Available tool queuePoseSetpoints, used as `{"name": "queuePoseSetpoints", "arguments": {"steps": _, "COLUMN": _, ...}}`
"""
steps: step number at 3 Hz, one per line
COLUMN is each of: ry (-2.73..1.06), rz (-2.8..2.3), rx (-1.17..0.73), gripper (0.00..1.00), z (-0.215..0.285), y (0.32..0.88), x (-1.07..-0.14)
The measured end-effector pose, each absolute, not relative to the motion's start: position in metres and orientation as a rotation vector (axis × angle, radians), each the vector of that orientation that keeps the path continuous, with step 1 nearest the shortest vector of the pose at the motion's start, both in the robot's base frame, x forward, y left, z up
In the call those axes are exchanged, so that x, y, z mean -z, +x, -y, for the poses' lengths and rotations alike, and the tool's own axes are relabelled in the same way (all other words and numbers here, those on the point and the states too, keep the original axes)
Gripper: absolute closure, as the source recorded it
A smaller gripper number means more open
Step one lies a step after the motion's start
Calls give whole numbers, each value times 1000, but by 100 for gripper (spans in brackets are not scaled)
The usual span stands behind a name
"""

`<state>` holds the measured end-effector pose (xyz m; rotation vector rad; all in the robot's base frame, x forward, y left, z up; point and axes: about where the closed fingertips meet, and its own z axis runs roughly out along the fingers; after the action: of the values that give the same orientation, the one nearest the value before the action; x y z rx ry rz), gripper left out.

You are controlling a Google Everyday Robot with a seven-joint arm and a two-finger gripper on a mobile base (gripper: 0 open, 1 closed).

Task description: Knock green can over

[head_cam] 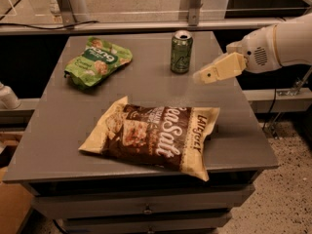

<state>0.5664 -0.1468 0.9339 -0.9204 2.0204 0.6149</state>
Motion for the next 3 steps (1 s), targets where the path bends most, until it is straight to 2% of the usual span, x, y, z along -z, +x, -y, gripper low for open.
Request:
{"name": "queuePoseSetpoints", "arguments": {"steps": 2, "ry": -843, "rz": -1901, "rx": -618, "gripper": 0, "z": 137, "y": 581, "x": -927}}
{"name": "queuePoseSetpoints", "arguments": {"steps": 3, "ry": -774, "rz": -1819, "rx": -579, "gripper": 0, "z": 124, "y": 608, "x": -924}}
